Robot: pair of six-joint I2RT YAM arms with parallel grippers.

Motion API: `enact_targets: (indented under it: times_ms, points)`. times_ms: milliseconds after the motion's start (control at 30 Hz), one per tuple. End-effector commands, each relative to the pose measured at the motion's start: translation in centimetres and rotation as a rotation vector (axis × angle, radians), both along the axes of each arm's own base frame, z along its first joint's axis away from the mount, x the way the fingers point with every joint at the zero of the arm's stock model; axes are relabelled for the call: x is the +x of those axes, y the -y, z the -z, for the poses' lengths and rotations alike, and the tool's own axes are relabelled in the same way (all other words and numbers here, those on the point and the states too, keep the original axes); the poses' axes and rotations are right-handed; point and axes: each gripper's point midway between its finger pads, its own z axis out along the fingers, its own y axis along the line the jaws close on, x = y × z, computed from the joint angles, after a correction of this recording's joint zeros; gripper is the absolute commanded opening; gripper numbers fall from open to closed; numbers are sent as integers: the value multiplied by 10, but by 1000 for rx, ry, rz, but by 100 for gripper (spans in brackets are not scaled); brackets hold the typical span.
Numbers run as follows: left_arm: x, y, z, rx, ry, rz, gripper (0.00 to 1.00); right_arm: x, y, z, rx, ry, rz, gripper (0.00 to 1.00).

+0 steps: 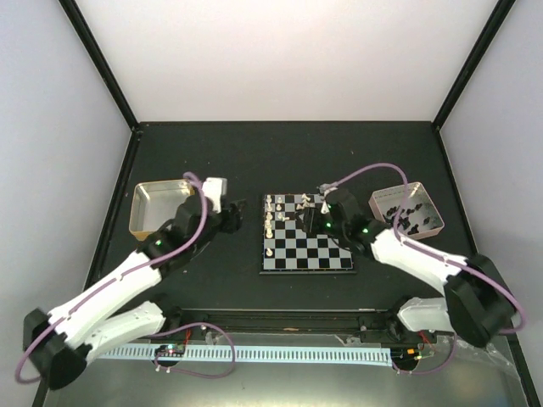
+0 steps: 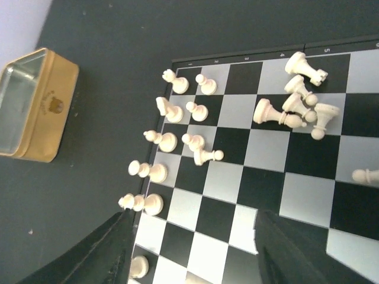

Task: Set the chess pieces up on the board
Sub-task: Pick up the chess piece from the chessboard.

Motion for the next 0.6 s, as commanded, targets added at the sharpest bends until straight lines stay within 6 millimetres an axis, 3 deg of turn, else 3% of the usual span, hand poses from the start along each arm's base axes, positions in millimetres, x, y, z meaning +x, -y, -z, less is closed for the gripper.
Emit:
enact_targets:
  times_ms: [0,133,300,567]
  points:
    - [-11,-30,-36,-53,158,-68,63,15,-10,16,-130,-47,-35,51]
    - [-28,-45,-50,-88,218,-73,65,29,-27,31,-180,-88,-67,37]
    - [-37,-56,-49,-70,219,-80,65,49,-39,49,-213,-136,-48,24]
    - [-38,-56,-45,-48,212,-69,66,67,-48,74,-268,-205,-3,18]
